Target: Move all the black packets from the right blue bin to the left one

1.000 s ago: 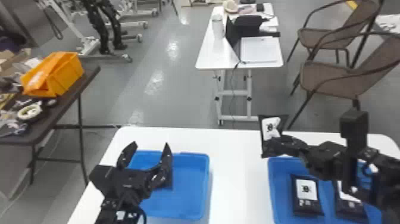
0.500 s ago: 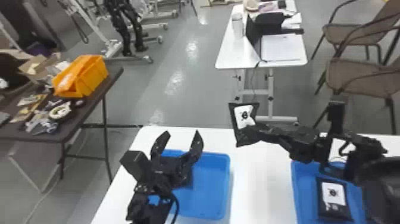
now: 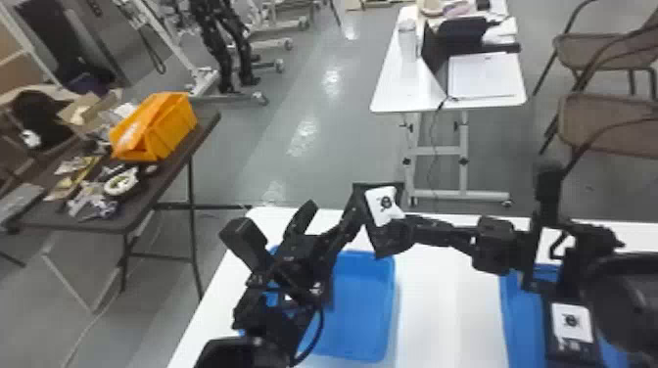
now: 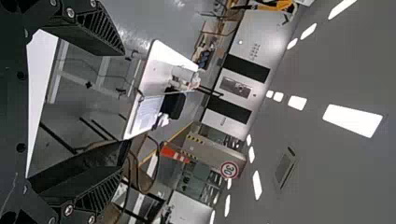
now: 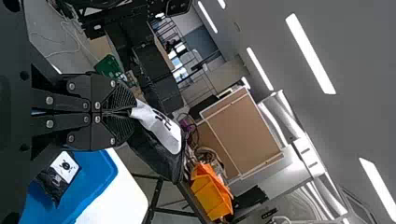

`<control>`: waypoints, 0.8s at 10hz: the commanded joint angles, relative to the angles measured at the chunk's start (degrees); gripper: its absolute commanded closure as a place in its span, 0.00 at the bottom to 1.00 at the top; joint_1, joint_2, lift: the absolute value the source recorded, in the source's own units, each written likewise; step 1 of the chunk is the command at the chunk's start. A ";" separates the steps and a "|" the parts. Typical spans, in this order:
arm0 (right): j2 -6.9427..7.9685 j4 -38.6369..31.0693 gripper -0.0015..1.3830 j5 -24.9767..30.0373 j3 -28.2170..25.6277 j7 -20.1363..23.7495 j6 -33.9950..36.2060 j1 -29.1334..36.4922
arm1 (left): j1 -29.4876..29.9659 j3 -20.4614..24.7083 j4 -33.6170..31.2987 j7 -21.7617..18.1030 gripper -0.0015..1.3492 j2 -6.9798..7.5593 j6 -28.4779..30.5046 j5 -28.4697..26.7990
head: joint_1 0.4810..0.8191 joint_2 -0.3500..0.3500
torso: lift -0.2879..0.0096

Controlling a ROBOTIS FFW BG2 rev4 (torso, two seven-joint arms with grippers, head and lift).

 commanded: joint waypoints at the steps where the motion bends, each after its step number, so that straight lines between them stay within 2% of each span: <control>1: 0.00 -0.50 0.93 0.38 0.05 0.08 0.25 -0.13 | -0.52 0.38 -0.08 -0.63 0.11 0.94 3.78 6.45 | 0.63 0.96 | 0.97; 3: 0.00 -0.24 0.93 0.56 0.05 0.00 0.25 -0.13 | -1.93 0.73 -0.08 -3.44 0.11 2.09 11.51 13.65 | 0.63 0.95 | 0.97; 6: 0.27 0.02 0.93 0.82 0.67 0.00 0.25 -0.48 | -3.24 0.20 0.01 -5.46 0.12 2.61 13.71 13.22 | 0.63 0.90 | 0.97; 7: 0.35 0.29 0.93 0.82 0.67 0.00 0.25 -0.39 | -3.33 0.47 0.01 -5.46 0.27 2.61 14.59 13.04 | 0.63 0.89 | 0.97; 8: 0.35 0.55 0.93 1.09 0.67 0.00 0.25 -0.39 | -3.60 0.47 -0.08 -5.20 0.88 2.70 15.03 11.81 | 0.63 0.90 | 0.97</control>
